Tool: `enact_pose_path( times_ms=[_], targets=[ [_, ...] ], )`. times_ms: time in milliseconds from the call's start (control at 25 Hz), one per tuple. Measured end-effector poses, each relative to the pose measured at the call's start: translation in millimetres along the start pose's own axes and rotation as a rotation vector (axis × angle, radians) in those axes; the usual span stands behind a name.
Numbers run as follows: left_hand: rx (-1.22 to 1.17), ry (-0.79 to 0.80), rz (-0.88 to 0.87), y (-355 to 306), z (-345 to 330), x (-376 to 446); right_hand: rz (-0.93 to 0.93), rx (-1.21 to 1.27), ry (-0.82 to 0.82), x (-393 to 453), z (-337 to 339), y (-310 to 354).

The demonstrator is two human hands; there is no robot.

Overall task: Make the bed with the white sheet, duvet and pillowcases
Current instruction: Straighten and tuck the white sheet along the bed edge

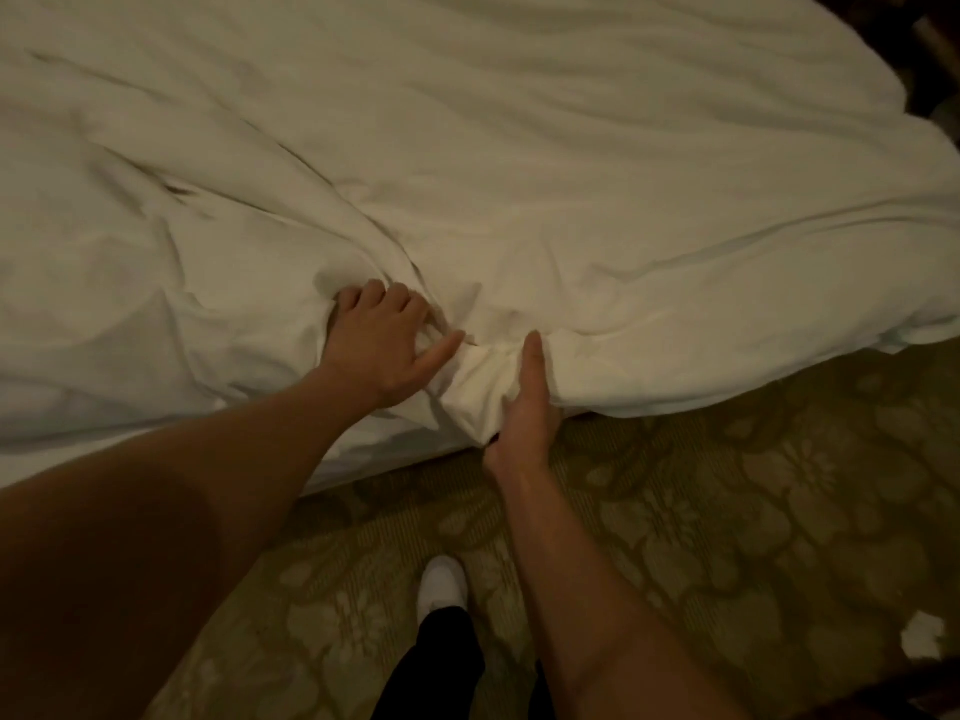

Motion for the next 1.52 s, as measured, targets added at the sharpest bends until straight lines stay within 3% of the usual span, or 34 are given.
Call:
enact_pose_path(
  times_ms=[200,360,560,720,840,920,1040,1240,1400,1520],
  targets=[
    [-0.065,0.059,0.031,11,-24,-27,-0.076,-0.069,0.008,-22,-2,-42],
    [-0.102,-0.018,0.083,1,-13,-37,-0.057,0.025,-0.001,-30,-3,-42],
    [-0.181,0.125,0.274,-3,-7,-75,-0.07,-0.186,-0.068,-52,56,-54],
    [-0.144,0.126,0.241,-25,-15,-127,-0.185,-0.136,-0.118,-85,100,-78],
    [-0.179,0.251,0.241,-21,-24,-120,-0.083,-0.134,-0.097,-81,86,-74],
    [-0.159,0.315,0.184,-21,-26,-115,-0.055,-0.029,-0.028,-77,64,-81],
    [-0.128,0.206,0.099,-8,-5,-113,-0.118,0.066,0.115,-91,30,-111],
    [-0.096,-0.194,-0.059,65,68,-107,-0.208,0.093,0.301,-146,-42,-199],
    [-0.053,0.019,0.114,208,44,-143,-0.122,0.107,0.271,-159,-120,-240],
    [-0.039,0.061,0.03,261,17,-179,-0.015,0.065,0.155,-154,-146,-251]
  ],
)
Point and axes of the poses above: each hand's wrist, its own x-axis towards the middle knuckle, its own z-axis out of the back of the hand, y = z × x, the point moved 9 cm from there along x, towards the middle knuckle
